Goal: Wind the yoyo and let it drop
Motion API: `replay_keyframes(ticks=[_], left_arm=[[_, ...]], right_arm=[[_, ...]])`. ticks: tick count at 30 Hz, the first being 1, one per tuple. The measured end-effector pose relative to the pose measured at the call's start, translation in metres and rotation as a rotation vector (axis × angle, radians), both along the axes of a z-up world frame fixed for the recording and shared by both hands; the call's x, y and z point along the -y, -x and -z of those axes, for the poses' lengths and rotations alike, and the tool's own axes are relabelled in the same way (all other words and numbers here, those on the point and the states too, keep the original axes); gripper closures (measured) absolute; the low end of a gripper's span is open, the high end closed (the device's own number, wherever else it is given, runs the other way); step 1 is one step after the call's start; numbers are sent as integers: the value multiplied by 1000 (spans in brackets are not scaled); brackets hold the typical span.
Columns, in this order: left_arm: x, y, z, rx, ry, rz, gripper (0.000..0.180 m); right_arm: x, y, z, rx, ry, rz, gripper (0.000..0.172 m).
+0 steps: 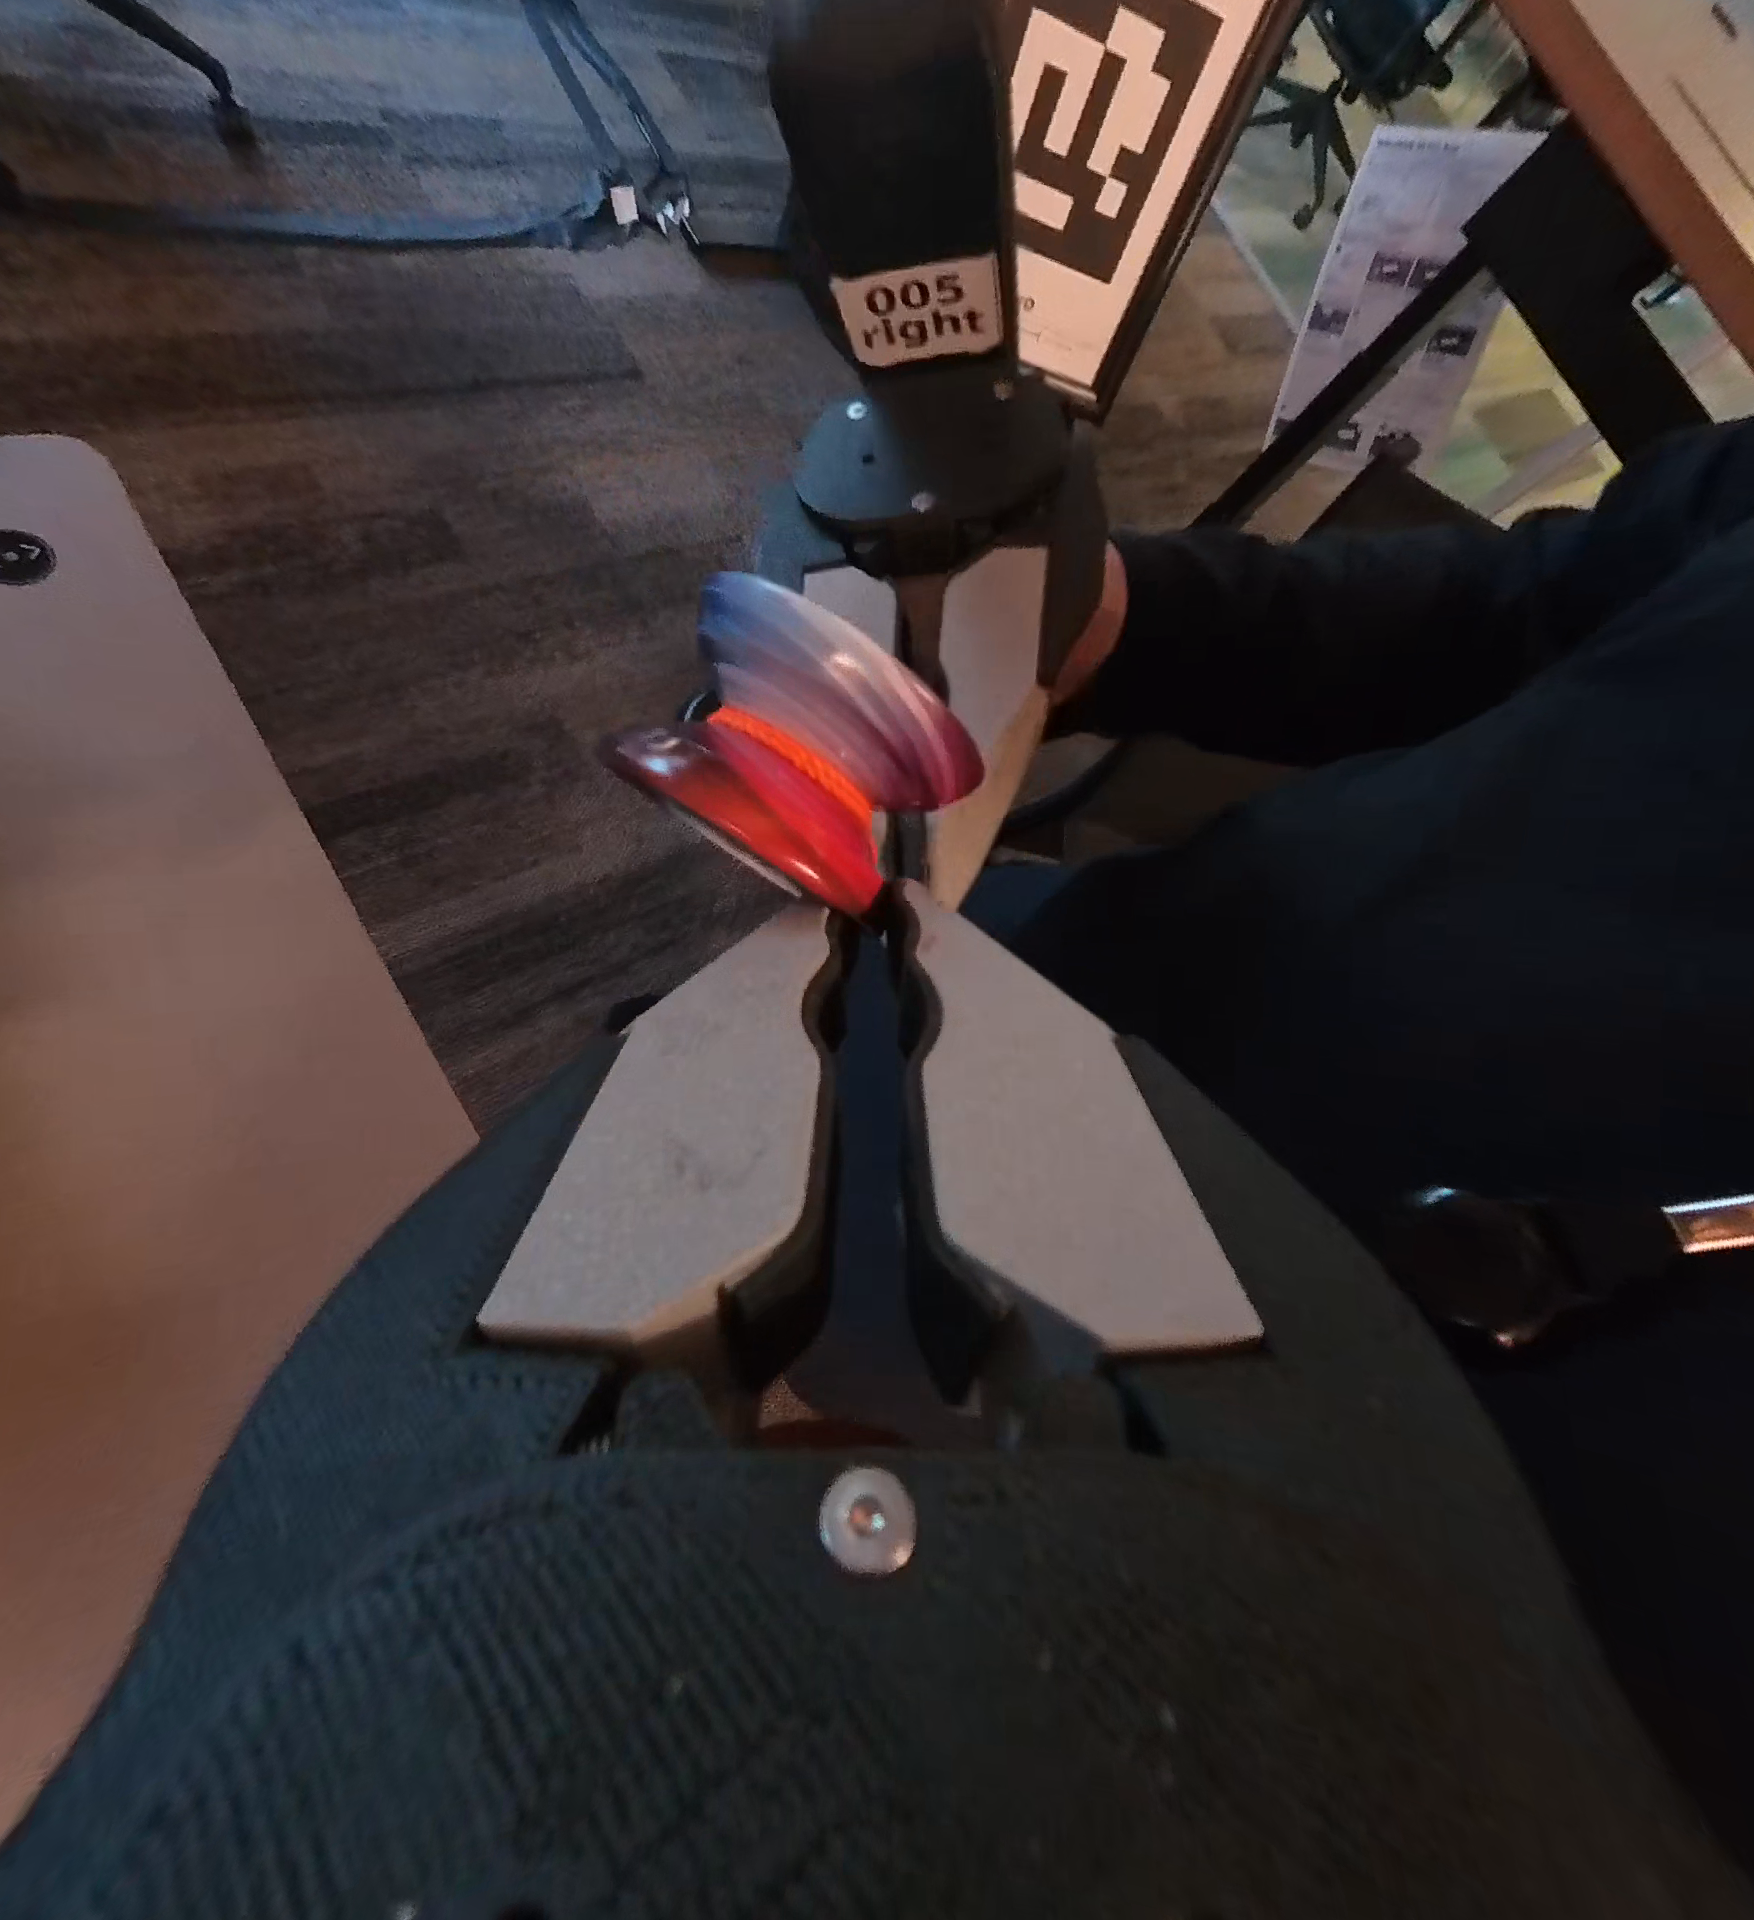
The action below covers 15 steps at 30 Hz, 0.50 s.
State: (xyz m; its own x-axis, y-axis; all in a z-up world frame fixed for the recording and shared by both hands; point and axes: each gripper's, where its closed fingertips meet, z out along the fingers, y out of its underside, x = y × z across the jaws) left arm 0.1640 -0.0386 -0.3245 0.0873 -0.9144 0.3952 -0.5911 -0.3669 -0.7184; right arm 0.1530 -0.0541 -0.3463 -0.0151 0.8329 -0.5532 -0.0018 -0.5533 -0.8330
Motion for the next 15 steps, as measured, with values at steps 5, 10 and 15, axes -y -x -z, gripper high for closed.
replay_keyframes(ticks=[5,10,15], left_arm=[[-4,1,-2,28,36,-35,178],[-4,4,-6,40,42,-34,178],[0,0,-11,64,52,-12,178]], right_arm=[[3,3,1,-29,41,-24,168],[0,-9,-3,26,-27,4,156],[-23,-18,4,96,-99,125,153]])
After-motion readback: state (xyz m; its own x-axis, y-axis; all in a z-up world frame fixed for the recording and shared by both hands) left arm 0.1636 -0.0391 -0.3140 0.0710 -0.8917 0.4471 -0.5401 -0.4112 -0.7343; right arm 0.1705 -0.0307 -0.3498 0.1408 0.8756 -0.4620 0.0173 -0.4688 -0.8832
